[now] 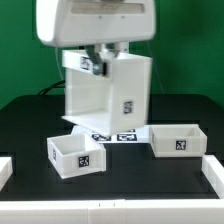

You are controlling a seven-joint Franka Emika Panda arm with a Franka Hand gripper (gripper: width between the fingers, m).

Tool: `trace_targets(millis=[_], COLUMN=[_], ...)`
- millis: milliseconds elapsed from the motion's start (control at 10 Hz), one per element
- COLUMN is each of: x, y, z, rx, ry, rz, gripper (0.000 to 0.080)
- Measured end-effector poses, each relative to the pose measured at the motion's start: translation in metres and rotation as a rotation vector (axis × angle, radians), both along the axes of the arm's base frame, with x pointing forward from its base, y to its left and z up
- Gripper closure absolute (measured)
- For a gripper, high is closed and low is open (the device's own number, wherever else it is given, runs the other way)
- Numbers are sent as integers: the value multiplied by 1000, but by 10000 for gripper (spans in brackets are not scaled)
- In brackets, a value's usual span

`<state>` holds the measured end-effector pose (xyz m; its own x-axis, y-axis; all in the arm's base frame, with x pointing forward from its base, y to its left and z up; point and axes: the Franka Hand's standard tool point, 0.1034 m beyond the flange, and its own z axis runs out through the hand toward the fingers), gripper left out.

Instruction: Assemble drawer

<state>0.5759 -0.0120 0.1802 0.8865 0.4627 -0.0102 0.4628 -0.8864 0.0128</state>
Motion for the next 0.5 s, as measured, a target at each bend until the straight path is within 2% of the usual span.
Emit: trace_targets(millis=[100, 200, 300, 500], x=[13, 23, 28, 26], y=[17, 20, 14, 18], z=[-5, -8, -10, -11], rx=[6, 23, 63, 69], ry=[-15, -38, -73, -65], rz=[-109, -142, -214, -357], gripper=[764, 764, 764, 764])
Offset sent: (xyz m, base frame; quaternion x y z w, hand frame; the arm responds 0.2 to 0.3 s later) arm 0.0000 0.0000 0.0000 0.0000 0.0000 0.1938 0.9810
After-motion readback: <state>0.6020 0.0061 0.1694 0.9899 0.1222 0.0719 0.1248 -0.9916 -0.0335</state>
